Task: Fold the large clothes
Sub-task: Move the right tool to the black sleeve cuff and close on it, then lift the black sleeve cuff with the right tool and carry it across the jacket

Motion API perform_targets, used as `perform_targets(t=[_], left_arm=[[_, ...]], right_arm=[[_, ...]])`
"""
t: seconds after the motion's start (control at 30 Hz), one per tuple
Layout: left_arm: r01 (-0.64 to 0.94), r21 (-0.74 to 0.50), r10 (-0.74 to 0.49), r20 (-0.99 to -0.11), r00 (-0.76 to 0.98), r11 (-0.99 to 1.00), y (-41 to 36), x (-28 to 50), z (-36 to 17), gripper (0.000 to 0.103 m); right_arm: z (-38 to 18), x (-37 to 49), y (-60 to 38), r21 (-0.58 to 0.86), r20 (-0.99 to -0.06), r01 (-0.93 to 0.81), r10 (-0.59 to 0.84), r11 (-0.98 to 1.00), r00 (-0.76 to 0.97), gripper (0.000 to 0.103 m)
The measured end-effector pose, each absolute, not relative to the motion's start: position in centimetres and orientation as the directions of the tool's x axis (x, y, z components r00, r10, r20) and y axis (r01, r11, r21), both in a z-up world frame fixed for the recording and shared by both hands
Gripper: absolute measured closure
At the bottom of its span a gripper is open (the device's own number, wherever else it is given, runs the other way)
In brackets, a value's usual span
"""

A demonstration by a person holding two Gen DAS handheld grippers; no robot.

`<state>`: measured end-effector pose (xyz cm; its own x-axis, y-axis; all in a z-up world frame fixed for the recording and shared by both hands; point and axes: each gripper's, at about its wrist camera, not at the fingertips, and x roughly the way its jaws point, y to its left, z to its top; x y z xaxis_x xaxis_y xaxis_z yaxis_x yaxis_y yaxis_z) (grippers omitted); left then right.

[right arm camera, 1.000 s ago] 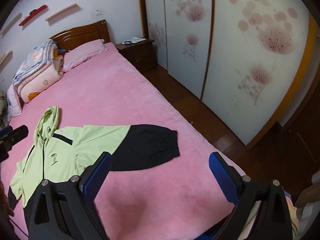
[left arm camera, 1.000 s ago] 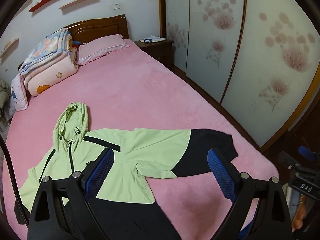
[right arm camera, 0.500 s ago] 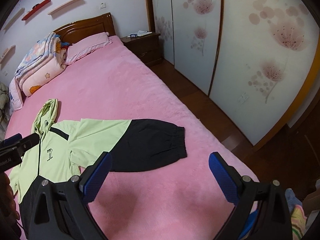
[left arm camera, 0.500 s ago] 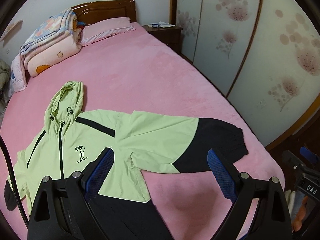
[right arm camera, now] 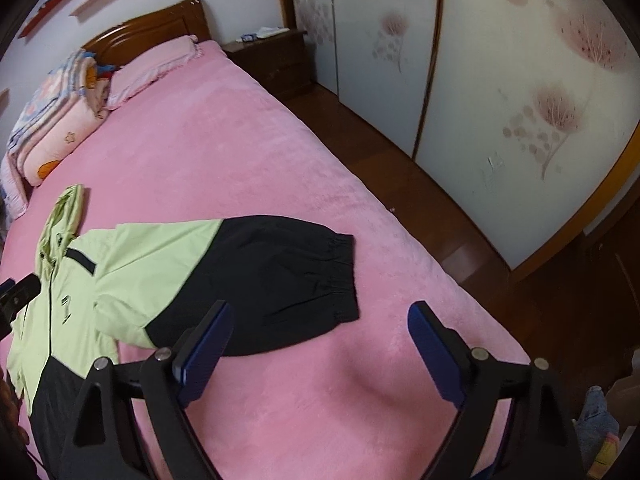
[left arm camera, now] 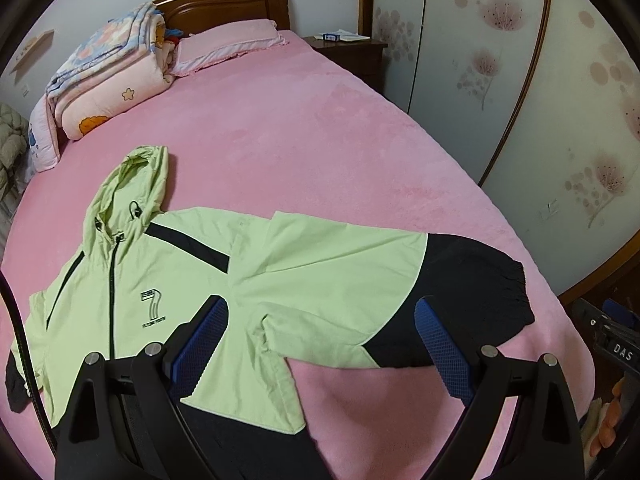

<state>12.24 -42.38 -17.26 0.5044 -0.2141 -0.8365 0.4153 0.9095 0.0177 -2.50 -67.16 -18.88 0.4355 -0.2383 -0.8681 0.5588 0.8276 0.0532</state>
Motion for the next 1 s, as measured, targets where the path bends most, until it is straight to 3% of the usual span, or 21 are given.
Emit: perform_targets(t=[0.27,0.53,0.87,0.93,0.97,1.0], left_arm=[[0.431,0.016,-0.215,-0.849,0.482,0.902,-44.6,13.8,-19.9,0.009],[0.423,0.011,-0.206,-0.862,0.463,0.906,-45.5,14.7,-21.9,0.009],[0.383,-0.005,-0.19,-0.874,0.448,0.924,-44.7,15.6,-22.7,0.009],[0.38,-0.004,-0.188,-0.874,0.449,0.925,-44.5,15.6,-22.7,0.009],[0.379,-0.003,-0.187,-0.873,0.45,0.925,-44.4,15.6,-22.6,0.009],[0.378,-0.001,-0.185,-0.873,0.451,0.926,-44.3,15.5,-22.6,0.009]], right_arm=[[-23.8,-0.8,-70.7,0.026,-0.907,0.606,-0.236,0.795,0.349,0.014],[-28.3,0.9,-72.2,0.033,-0.943,0.609,-0.178,0.793,0.282,0.027],[-32.8,1.7,-72.0,0.051,-0.974,0.625,-0.101,0.779,0.205,0.029],[-33.1,1.7,-71.8,0.073,-0.972,0.625,-0.085,0.777,0.22,0.047],[-33.1,1.8,-71.8,0.094,-0.97,0.623,-0.068,0.776,0.232,0.071],[-33.1,1.9,-71.8,0.121,-0.969,0.618,-0.043,0.777,0.244,0.076]])
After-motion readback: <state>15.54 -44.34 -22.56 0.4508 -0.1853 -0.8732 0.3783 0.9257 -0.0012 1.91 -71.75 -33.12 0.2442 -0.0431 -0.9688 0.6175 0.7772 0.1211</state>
